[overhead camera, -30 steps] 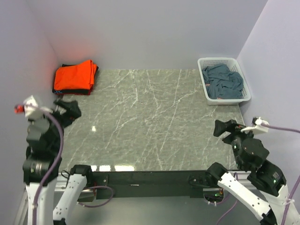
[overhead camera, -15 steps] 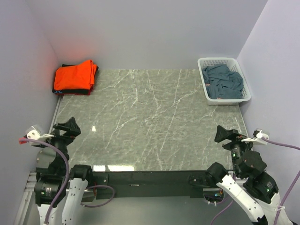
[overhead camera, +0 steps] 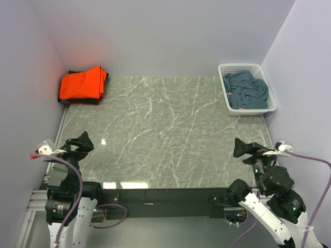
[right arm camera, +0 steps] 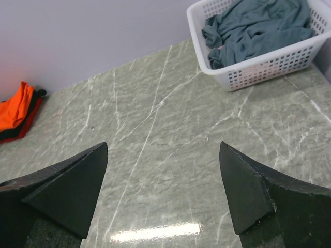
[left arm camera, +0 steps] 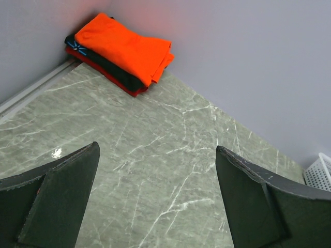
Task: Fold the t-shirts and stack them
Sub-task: Reset both grippers
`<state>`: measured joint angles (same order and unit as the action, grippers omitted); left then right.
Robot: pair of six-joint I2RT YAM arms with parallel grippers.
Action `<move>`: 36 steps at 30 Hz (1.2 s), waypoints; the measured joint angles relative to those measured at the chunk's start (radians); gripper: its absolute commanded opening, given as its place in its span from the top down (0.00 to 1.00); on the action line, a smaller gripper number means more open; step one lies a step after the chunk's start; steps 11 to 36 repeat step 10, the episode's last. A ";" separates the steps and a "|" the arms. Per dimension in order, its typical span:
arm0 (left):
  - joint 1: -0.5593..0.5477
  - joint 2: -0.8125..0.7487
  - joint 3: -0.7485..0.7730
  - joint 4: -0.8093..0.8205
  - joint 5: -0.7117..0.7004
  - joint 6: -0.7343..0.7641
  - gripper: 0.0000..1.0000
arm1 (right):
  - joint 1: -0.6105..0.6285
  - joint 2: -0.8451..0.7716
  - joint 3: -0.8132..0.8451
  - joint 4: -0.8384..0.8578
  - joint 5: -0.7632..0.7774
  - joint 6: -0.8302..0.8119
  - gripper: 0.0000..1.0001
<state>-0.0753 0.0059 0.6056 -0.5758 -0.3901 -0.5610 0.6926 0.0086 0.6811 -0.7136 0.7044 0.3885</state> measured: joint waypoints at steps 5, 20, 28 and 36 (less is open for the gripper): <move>0.000 0.000 0.000 0.016 0.009 0.003 0.01 | 0.000 0.000 0.000 0.005 -0.019 -0.011 0.05; 0.000 0.000 -0.002 0.019 0.012 0.005 0.01 | 0.000 0.000 0.000 0.005 -0.022 -0.012 0.04; 0.000 0.000 -0.002 0.019 0.012 0.005 0.01 | 0.000 0.000 0.000 0.005 -0.022 -0.012 0.04; 0.000 0.000 -0.002 0.019 0.012 0.005 0.01 | 0.000 0.000 0.000 0.005 -0.022 -0.012 0.04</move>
